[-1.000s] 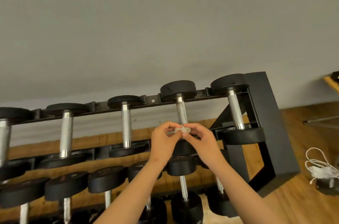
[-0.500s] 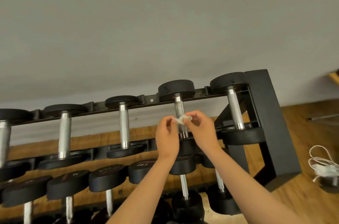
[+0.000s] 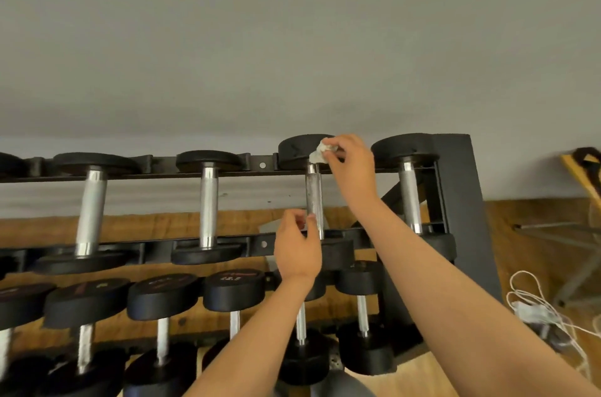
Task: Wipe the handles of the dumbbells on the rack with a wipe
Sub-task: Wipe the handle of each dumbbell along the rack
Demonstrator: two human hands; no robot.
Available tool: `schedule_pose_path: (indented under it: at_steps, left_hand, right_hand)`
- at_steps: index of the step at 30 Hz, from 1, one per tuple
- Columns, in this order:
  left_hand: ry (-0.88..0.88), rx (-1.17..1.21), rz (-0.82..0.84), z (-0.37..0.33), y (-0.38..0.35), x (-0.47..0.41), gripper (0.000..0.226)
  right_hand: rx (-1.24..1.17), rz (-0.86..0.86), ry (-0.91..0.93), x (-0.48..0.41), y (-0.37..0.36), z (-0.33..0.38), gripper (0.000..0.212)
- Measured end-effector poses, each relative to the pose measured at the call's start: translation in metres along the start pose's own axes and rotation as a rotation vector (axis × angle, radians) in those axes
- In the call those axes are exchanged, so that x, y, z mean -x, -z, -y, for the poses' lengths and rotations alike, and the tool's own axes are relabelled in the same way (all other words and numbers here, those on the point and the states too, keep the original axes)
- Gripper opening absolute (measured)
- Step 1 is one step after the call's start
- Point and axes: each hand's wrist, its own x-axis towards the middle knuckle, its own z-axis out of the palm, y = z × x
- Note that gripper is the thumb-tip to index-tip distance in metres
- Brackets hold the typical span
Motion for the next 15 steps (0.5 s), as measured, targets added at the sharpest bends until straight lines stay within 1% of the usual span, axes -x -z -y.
schedule_pose_path:
  at_steps: [4,7,9,13,15]
  left_hand:
    - [0.03,0.028,-0.052,-0.004,-0.002,0.001,0.002]
    - [0.025,0.021,-0.053,-0.002,0.0,0.002,0.008]
    - [0.035,0.024,-0.054,-0.003,-0.001,0.003,0.008]
    - [0.049,0.02,-0.054,0.0,-0.003,0.0,0.009]
    - [0.042,0.007,-0.064,0.0,-0.004,-0.001,0.01]
  right_hand:
    - [0.032,0.051,0.085,-0.007,0.004,-0.009,0.016]
    - [-0.003,0.017,0.03,-0.03,0.004,-0.004,0.015]
    - [-0.037,0.03,0.018,-0.039,0.004,-0.005,0.015]
    - [-0.089,0.055,0.063,-0.005,0.009,-0.023,0.016]
    - [-0.108,0.038,0.06,-0.006,0.01,-0.025,0.015]
